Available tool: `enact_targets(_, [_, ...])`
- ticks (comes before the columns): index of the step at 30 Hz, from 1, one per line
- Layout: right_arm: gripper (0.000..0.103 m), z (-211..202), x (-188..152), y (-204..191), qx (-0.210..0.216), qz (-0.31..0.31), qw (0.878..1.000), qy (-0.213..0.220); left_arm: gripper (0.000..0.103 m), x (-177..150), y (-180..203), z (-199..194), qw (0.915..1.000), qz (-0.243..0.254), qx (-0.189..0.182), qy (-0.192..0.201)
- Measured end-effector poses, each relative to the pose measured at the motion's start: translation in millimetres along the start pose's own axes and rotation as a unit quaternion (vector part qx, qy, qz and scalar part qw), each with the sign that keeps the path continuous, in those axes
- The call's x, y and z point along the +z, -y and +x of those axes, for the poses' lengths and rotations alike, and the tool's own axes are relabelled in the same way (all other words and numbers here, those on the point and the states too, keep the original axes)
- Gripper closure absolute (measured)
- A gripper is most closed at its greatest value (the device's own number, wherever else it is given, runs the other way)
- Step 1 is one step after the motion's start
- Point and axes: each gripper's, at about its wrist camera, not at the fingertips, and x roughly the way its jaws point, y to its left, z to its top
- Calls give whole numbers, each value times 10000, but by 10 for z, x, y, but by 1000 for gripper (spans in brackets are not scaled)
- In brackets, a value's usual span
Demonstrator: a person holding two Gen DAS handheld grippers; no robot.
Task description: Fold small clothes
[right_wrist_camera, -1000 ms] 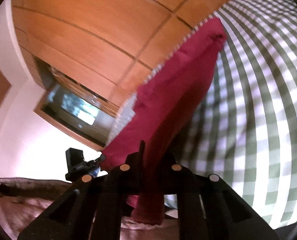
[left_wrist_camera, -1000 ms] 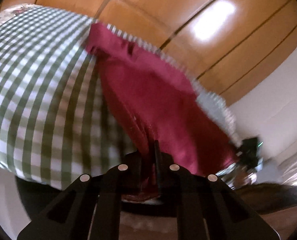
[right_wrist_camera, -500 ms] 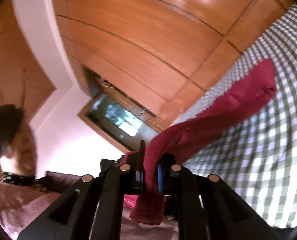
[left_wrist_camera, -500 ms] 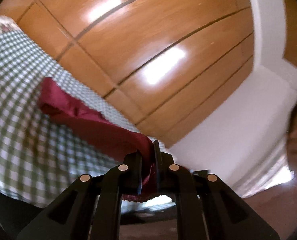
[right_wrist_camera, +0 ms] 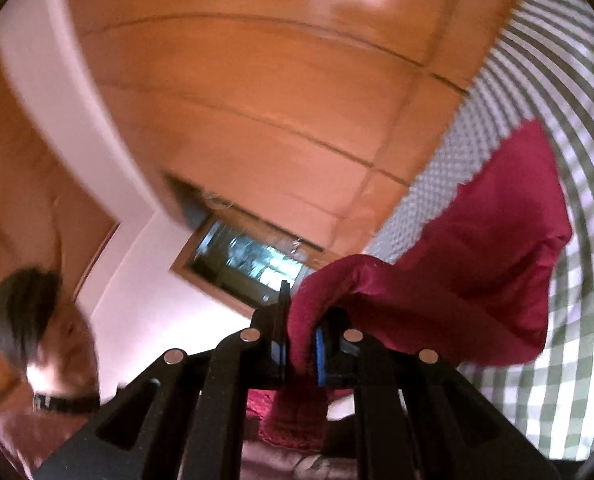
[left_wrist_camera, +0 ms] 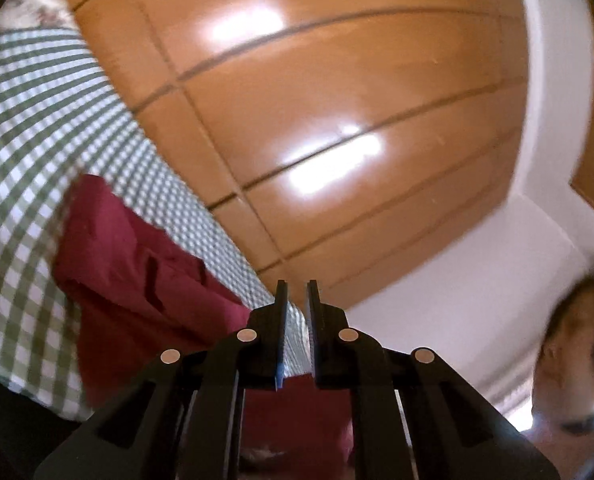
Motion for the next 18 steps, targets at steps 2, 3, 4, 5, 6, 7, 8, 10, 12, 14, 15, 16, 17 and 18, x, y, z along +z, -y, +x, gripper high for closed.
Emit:
enact_targets(2, [93,71,105,164,-88,233,9997,55,95,86,-146,117,9995,-80,300,-56])
enact_targets(3, [93,131,165,247,-213,343,9992,53,95,97,-205,183,9986,-92,489,-196])
enact_targets(4, [93,165,195,299,-270,393,9989,23,95,81,-243,247,9966,-58,750,-343])
enact_targets(5, [93,202,229,341,-334,412,9986,-1,95,42,-298,327,9938,-6,975,-528])
enact_targets(6, [93,249,266,378,-418,406,9983,2,95,-3,-318,359,9927,17,1015,-652])
enact_targets(7, [93,275,277,400,-440,414,9982,10,95,-62,-351,415,9899,59,1135,-851])
enact_targets(8, [93,306,299,427,-440,443,9980,30,95,-100,-382,440,9876,110,1231,-965])
enact_targets(10, [93,368,348,493,-478,542,9974,48,95,-195,-420,498,9830,215,1370,-1206])
enact_targets(12, [93,495,410,557,-590,581,9966,-10,95,-255,-470,545,9806,214,1423,-1333])
enact_targets(14, [93,648,513,637,-755,584,9954,-63,95,-311,-525,572,9778,170,1504,-1450])
enact_targets(15, [93,745,576,684,-880,578,9944,-79,95,-326,-551,586,9771,166,1532,-1468])
enact_targets(16, [93,815,600,719,-977,587,9935,-74,95,-342,-582,608,9764,127,1548,-1500])
enact_targets(17, [93,888,640,771,-1086,603,9922,-52,95,-359,-611,630,9759,85,1553,-1529])
enact_targets(18, [93,944,673,820,-1214,611,9907,-16,95,-368,-632,643,9755,60,1571,-1541])
